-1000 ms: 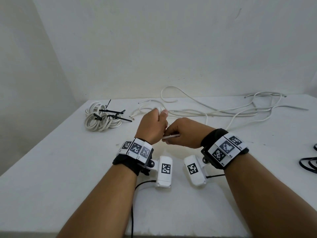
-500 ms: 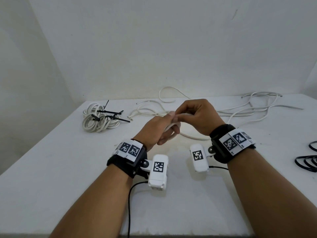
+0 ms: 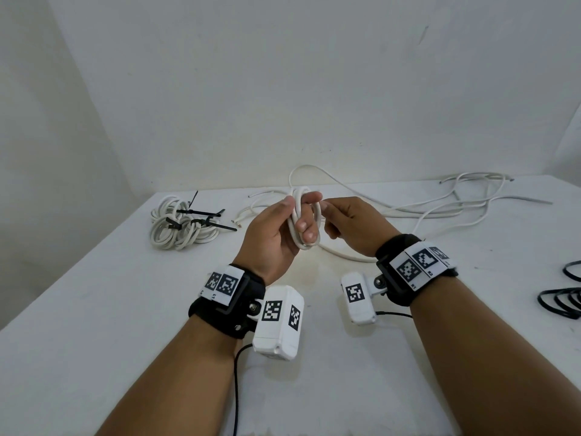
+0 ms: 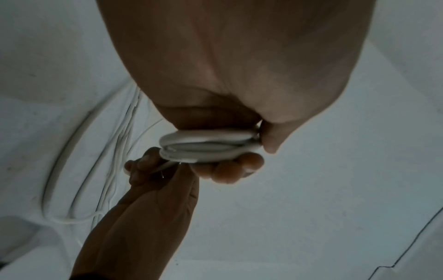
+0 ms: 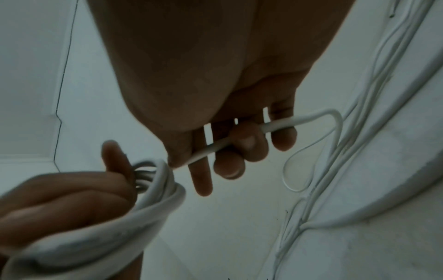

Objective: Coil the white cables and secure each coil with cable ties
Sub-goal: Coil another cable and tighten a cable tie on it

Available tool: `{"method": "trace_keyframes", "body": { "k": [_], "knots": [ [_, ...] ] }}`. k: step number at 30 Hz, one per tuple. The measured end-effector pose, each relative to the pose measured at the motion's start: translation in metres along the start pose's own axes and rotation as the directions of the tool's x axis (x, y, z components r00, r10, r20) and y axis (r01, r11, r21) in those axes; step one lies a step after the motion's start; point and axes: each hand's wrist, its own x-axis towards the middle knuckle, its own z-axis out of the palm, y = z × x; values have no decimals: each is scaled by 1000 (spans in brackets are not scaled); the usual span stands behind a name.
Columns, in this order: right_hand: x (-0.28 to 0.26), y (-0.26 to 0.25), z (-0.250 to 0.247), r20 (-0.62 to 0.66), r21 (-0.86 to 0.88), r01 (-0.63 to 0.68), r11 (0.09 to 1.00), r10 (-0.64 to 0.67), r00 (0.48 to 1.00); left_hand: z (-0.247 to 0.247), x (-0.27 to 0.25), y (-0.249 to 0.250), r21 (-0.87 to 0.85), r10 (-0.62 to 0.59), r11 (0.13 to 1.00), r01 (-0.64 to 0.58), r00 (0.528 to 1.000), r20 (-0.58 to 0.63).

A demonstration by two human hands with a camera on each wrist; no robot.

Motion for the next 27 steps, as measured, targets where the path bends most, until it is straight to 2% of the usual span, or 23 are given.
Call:
{"method": "trace_keyframes", "body": {
  "k": [5, 10, 13, 17, 19, 20, 22, 23, 25, 27],
  "knots": [
    [1, 0, 3, 54, -60, 35, 998, -31, 998, -3, 5, 4, -62, 87, 994, -91, 994, -69],
    [2, -8, 6, 87, -93, 34, 995, -26, 996, -4, 8, 4, -76, 117, 989, -127, 984, -132],
    [1, -9, 7, 172, -147, 27, 989, -1, 985, -5, 9, 3, -85, 152, 982, -168, 974, -170],
    [-2, -7, 13, 306, -204, -36, 978, 98, 947, -16, 14, 7, -56, 258, 955, -290, 913, -316],
    [-4, -12, 17, 358, -236, -43, 971, 128, 925, -22, 15, 7, 71, 302, 951, -300, 863, -405],
    [-4, -16, 18, 381, -254, -25, 967, 124, 916, -24, 15, 5, 183, 320, 947, -265, 839, -440],
    [-4, -22, 19, 424, -285, 15, 958, 112, 899, -24, 13, -1, 452, 352, 882, -134, 825, -442],
    [-4, -24, 20, 444, -298, 29, 954, 112, 889, -24, 11, -4, 564, 358, 823, -71, 835, -417],
    [-6, -28, 20, 473, -328, 52, 943, 116, 873, -23, 9, -10, 715, 339, 698, 24, 869, -360],
    [-8, -29, 20, 463, -331, 72, 941, 96, 881, -24, 10, -13, 857, 269, 503, 113, 922, -279]
  ]
}}
